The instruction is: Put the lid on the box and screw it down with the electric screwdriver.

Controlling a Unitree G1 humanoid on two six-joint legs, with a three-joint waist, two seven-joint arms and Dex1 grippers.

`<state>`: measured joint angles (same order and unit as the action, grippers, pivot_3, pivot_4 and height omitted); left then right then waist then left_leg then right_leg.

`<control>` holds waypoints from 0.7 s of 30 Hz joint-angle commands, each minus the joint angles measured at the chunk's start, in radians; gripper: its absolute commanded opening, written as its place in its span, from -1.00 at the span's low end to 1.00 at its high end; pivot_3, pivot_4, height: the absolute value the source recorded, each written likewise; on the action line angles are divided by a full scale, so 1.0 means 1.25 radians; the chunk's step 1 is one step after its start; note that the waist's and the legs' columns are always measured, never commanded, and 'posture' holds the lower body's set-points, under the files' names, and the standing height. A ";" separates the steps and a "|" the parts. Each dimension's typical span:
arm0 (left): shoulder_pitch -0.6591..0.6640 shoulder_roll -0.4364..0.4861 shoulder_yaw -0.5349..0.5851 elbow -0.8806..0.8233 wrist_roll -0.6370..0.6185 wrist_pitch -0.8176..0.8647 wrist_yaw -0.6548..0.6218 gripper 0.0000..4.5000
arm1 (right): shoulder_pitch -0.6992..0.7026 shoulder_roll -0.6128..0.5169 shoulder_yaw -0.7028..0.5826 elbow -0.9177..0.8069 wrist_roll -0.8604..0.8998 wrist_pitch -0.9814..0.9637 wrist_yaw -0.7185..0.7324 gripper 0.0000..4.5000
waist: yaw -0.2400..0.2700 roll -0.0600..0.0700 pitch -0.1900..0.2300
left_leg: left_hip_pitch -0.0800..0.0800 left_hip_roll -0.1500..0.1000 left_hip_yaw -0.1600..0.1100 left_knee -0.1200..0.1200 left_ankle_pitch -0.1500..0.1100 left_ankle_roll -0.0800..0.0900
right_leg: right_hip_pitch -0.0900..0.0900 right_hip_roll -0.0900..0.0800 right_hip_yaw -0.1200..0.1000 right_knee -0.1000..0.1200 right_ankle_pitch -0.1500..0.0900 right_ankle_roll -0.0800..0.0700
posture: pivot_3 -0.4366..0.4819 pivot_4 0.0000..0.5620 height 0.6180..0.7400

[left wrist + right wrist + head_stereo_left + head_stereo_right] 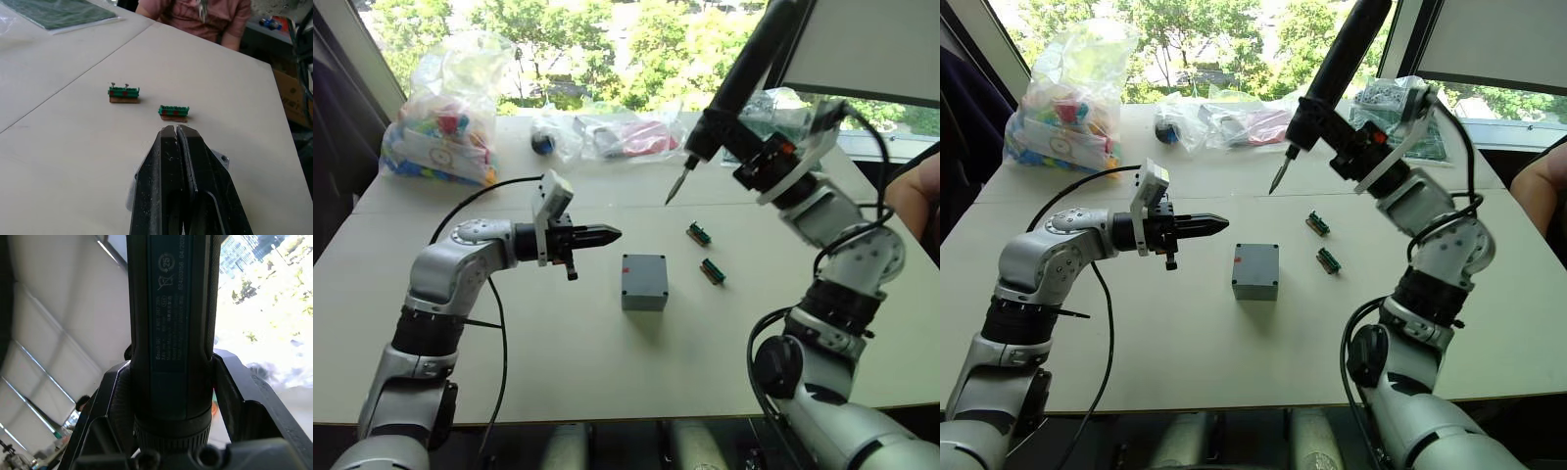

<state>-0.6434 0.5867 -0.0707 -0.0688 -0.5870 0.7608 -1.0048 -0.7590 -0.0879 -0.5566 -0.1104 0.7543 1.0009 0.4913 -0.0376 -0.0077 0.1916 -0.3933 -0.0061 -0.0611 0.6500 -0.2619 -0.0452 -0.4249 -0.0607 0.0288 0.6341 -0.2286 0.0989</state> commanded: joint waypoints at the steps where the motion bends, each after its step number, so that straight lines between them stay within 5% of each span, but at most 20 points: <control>1: -0.014 0.015 -0.031 -0.028 0.025 -0.002 -0.012 -1.00 | 0.021 0.002 0.090 -0.085 -0.053 -0.148 -0.014 -0.16 | 0.000 0.000 0.000 | 0.000 0.000 0.000 0.000 0.000 0.000 | 0.000 0.000 0.000 0.000 0.000 0.000 | -0.05 -0.47 1.00; 21: 0.003 -0.030 -0.176 0.047 0.195 -0.126 -0.027 -1.00 | 0.171 -0.128 0.275 -0.066 -0.109 -0.283 0.064 -0.16 | -0.004 0.000 0.000 | 0.001 0.002 0.000 -0.001 0.000 0.000 | 0.000 0.003 0.000 0.000 0.000 0.000 | -0.05 -0.47 1.00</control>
<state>-0.6399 0.5506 -0.2897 -0.0122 -0.3578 0.6169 -1.0345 -0.5302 -0.2389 -0.2185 -0.1499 0.6100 0.6867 0.5594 -0.0423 -0.0079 0.1916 -0.3918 -0.0038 -0.0615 0.6482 -0.2618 -0.0453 -0.4250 -0.0575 0.0292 0.6342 -0.2287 0.0986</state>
